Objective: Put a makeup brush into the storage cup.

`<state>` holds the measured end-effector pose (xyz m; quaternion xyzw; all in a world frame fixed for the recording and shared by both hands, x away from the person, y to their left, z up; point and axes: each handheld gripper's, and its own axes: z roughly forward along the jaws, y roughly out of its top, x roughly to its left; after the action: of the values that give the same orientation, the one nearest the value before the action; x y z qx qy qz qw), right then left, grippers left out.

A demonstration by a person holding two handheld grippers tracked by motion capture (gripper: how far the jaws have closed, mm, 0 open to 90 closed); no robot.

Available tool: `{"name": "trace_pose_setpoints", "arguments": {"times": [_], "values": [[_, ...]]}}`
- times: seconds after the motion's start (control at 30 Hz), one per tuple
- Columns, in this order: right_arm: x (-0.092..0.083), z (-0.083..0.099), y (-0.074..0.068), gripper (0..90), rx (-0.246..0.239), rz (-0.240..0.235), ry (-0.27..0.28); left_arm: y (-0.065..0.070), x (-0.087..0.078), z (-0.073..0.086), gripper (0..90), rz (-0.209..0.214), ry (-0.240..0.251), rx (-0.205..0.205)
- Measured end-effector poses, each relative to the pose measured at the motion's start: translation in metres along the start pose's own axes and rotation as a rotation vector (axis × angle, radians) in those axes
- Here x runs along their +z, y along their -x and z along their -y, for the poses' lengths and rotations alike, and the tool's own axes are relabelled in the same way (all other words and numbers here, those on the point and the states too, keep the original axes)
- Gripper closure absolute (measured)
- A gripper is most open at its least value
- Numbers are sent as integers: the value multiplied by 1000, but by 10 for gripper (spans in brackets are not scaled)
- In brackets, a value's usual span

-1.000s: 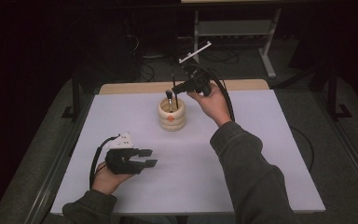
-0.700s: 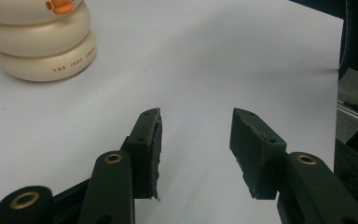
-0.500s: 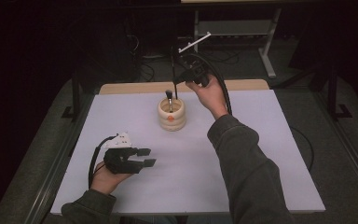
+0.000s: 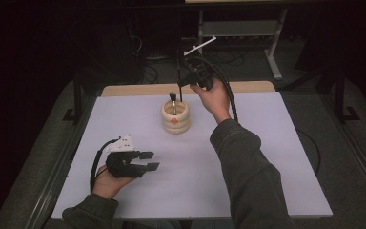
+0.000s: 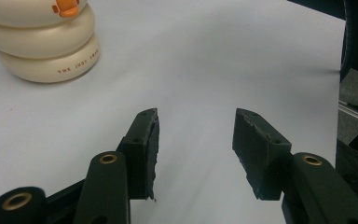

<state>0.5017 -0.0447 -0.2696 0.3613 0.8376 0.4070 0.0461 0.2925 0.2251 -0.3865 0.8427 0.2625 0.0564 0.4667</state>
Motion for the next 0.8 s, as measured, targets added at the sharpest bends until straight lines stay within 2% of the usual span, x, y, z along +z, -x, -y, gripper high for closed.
{"name": "trace_pose_setpoints", "arguments": {"times": [0.03, 0.1, 0.27, 0.33, 0.5, 0.53, 0.63, 0.67, 0.73, 0.8], "values": [[1, 0, 0, 847, 13, 0, -5, 0, 0, 0, 504, 0, 0, 0], [4, 2, 2, 847, 2, 11, -6, 0, 0, 0, 501, -1, -1, -3], [11, 6, 6, 847, 10, 26, -1, -1, 1, 1, 494, -5, -9, -2], [14, 8, 6, 846, 40, 23, 1, -1, 0, 1, 493, -5, -14, 1], [25, 14, 11, 846, 38, 26, -9, -1, 0, 1, 492, -5, -11, -3], [30, 17, 12, 847, 63, 27, -12, 0, 0, 1, 491, -4, -10, -7], [33, 20, 12, 846, 73, 25, -11, -1, -1, 2, 491, -5, -12, -2], [35, 21, 13, 846, 59, 27, -6, -1, -1, 2, 490, -6, -13, -2], [38, 23, 11, 846, 73, 27, -5, -1, -1, 2, 490, -7, -11, -7], [40, 25, 13, 846, 56, 31, -4, -1, -1, 2, 490, -8, -13, 5]]}}
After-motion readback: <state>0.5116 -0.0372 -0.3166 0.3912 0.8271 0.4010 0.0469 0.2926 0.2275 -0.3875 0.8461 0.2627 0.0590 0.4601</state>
